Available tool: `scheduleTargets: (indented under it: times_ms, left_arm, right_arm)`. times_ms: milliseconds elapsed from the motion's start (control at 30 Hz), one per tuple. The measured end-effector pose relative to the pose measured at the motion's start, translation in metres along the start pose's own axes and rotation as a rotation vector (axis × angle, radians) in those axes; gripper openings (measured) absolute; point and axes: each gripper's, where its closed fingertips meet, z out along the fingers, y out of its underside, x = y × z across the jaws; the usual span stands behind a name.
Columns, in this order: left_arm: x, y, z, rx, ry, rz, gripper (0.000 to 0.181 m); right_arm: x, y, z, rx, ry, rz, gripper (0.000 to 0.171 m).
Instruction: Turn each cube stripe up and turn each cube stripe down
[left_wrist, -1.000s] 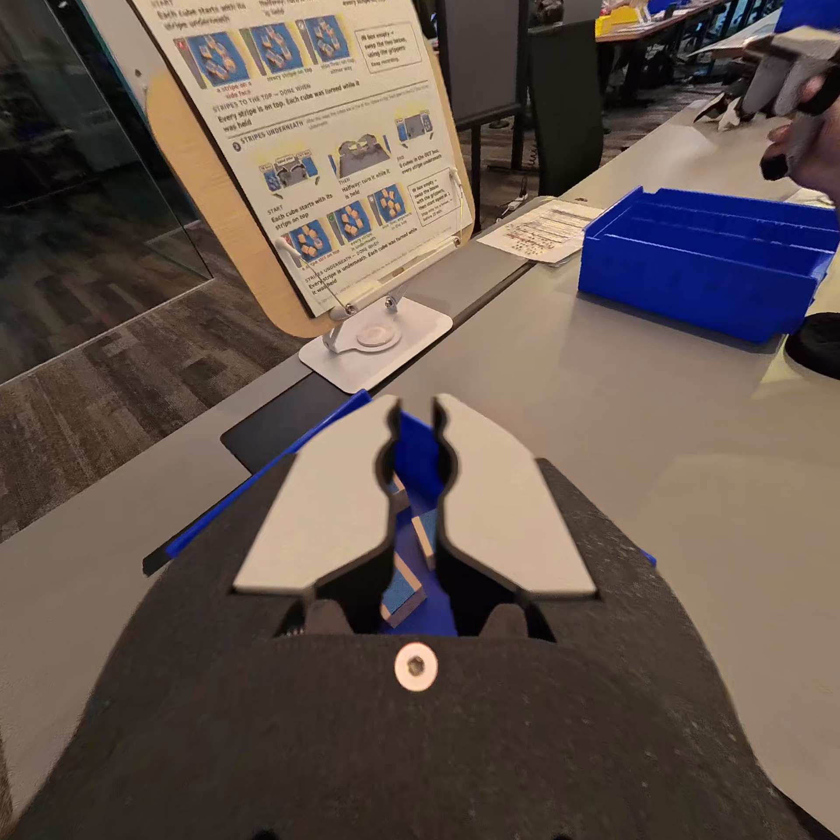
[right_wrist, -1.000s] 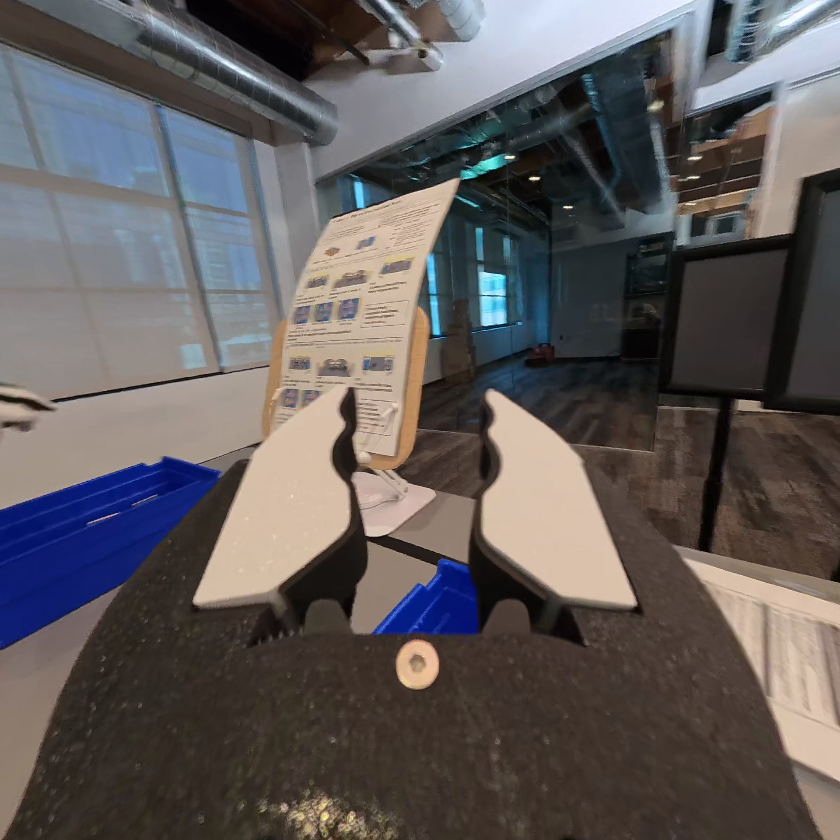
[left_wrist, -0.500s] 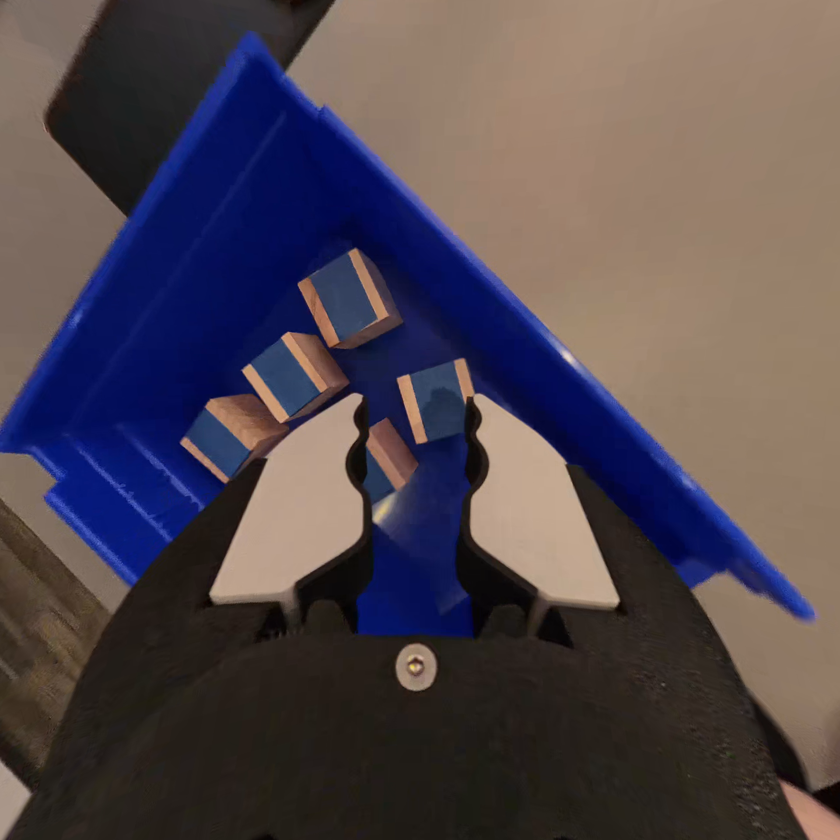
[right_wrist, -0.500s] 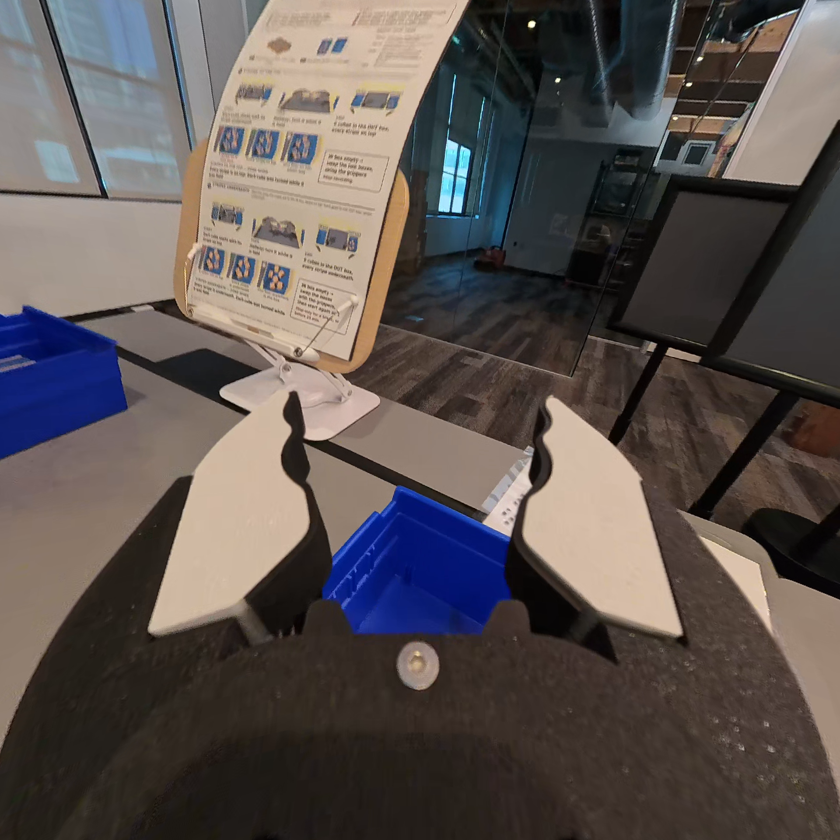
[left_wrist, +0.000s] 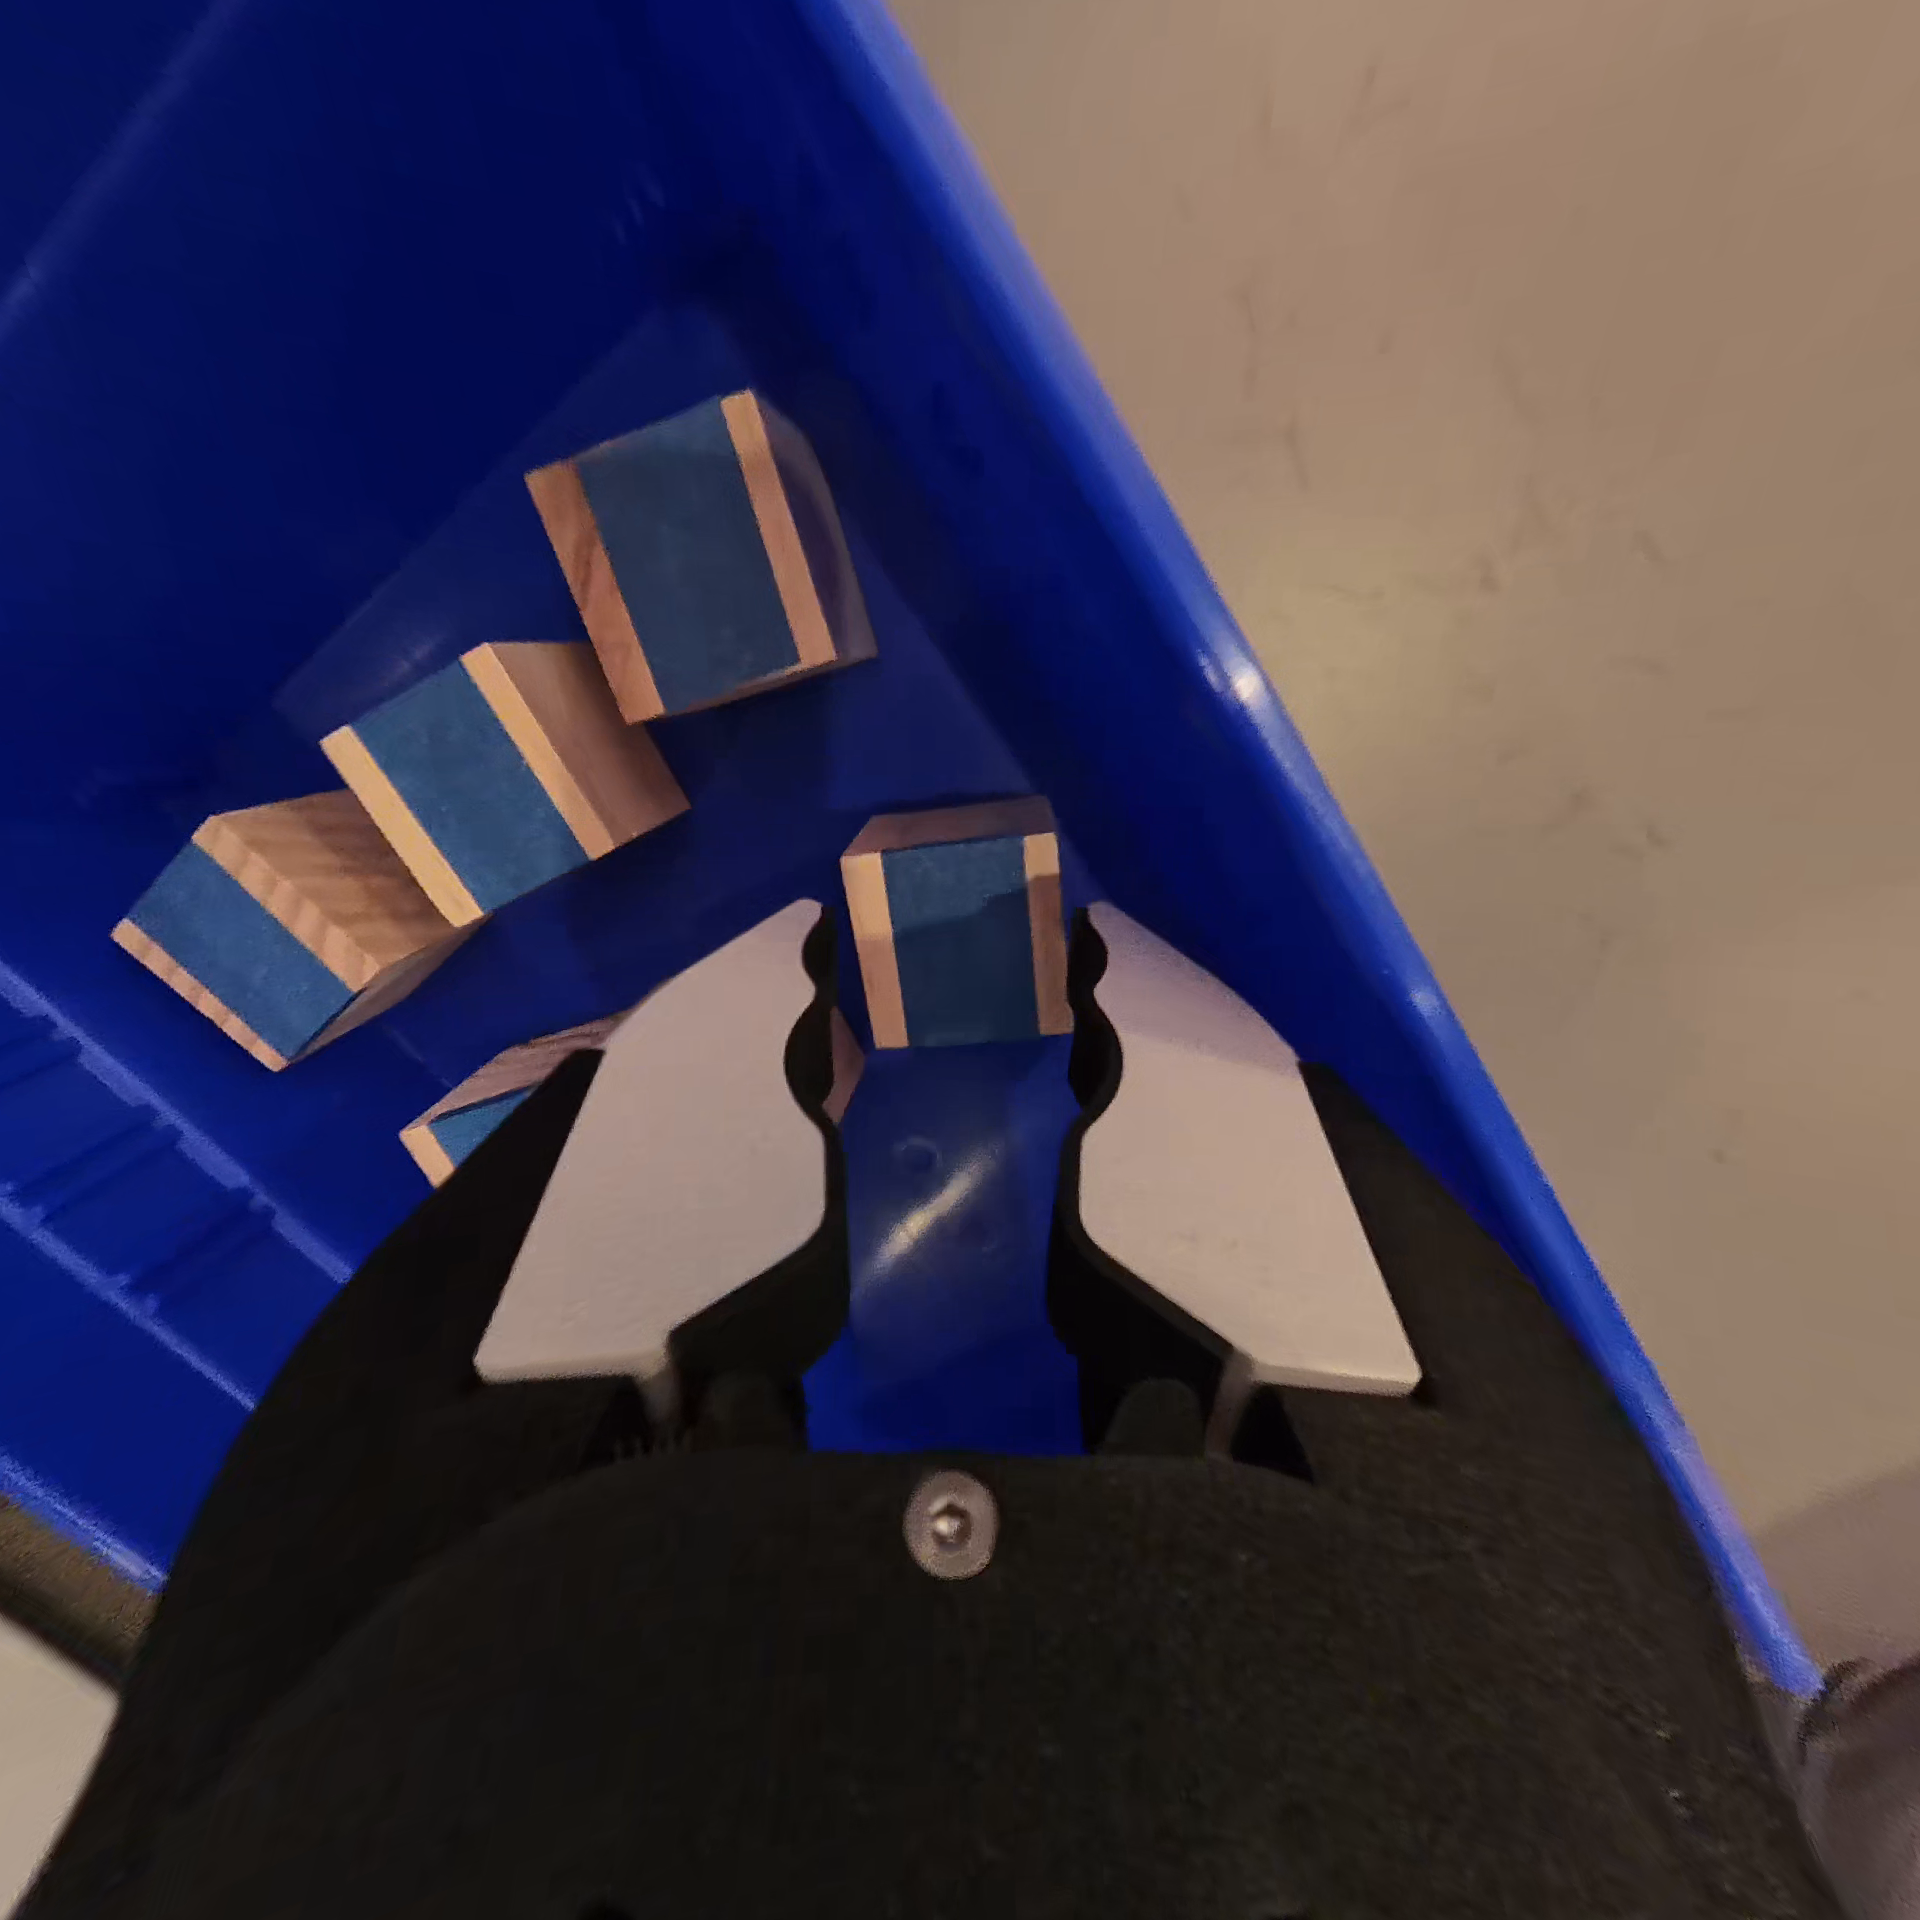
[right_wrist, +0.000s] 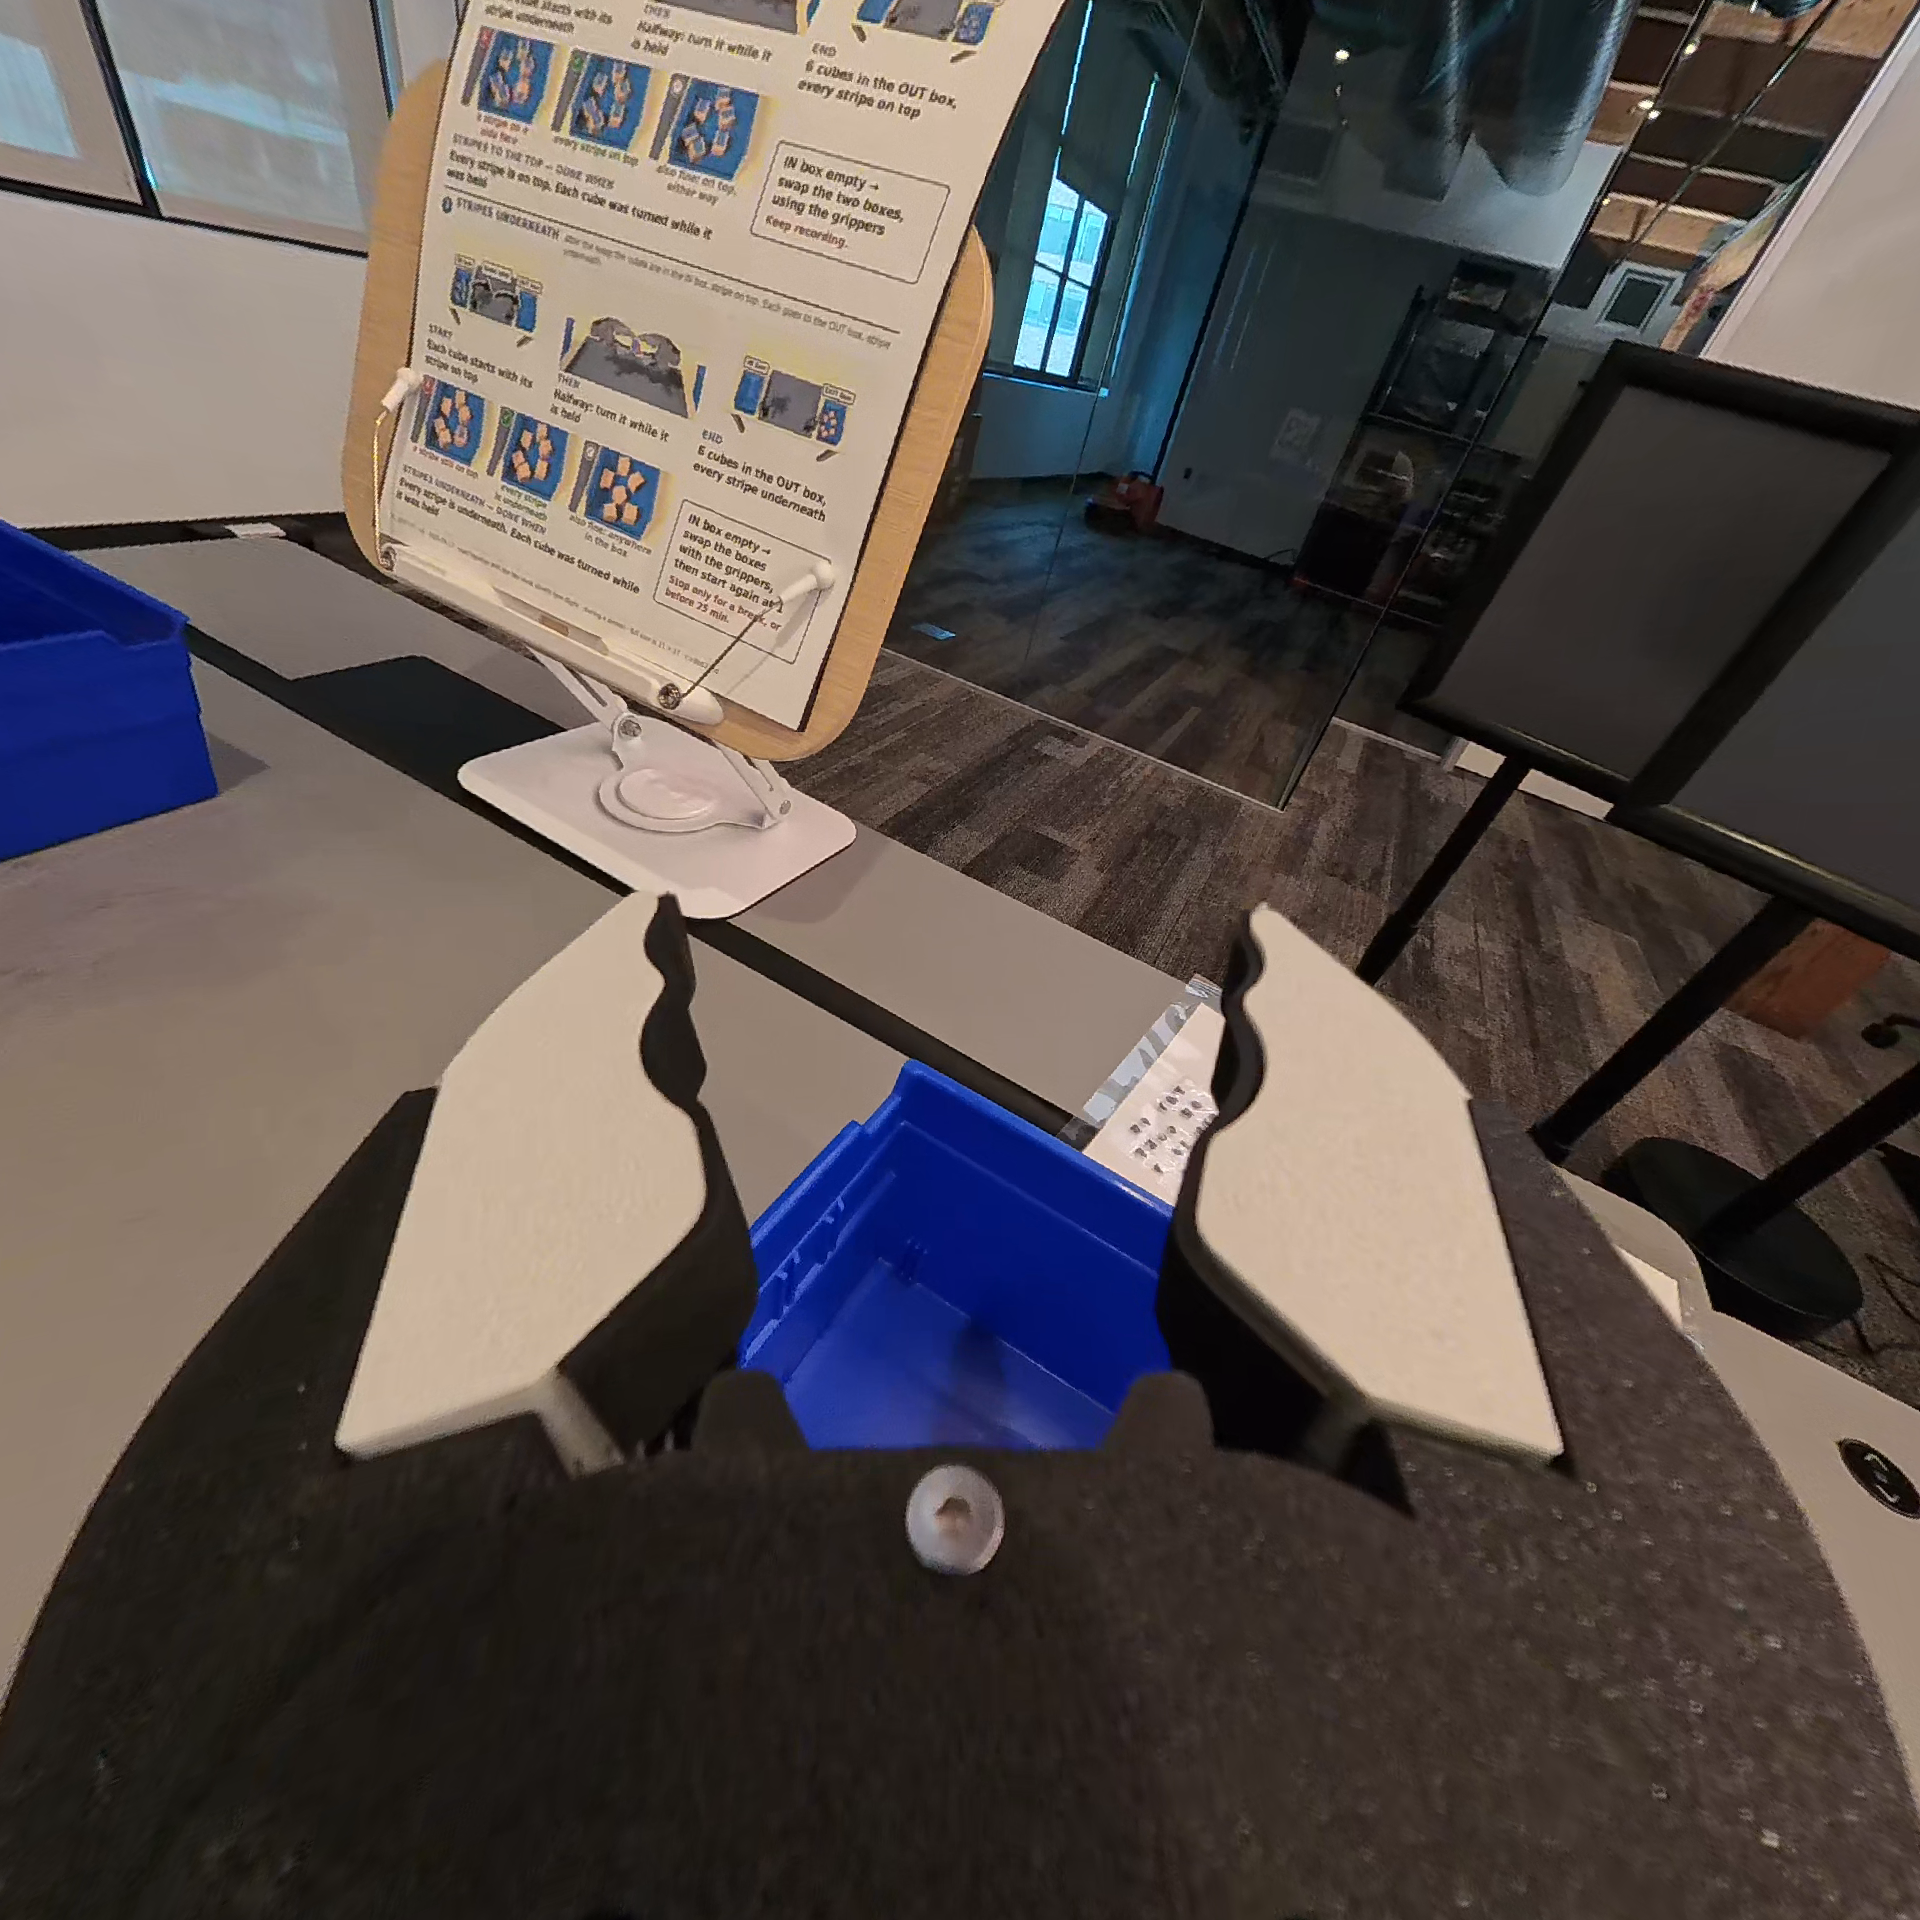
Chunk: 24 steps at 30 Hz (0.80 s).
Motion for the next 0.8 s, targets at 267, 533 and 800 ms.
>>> scheduleTargets:
  times_ms: [267,533,800]
  left_arm:
    - [0.0,0.006,0.015,-0.076,-0.029,0.015,0.045]
    - [-0.001,-0.001,-0.009,0.012,0.037,-0.006,0.044]
    - [0.034,-0.027,-0.145,0.616,0.363,0.033,0.044]
  right_arm:
    - [-0.005,0.006,0.005,-0.036,-0.005,-0.02,0.096]
    - [-0.016,0.007,0.012,-0.056,-0.025,-0.058,0.094]
    - [-0.104,-0.03,0.028,0.086,-0.266,-0.132,0.091]
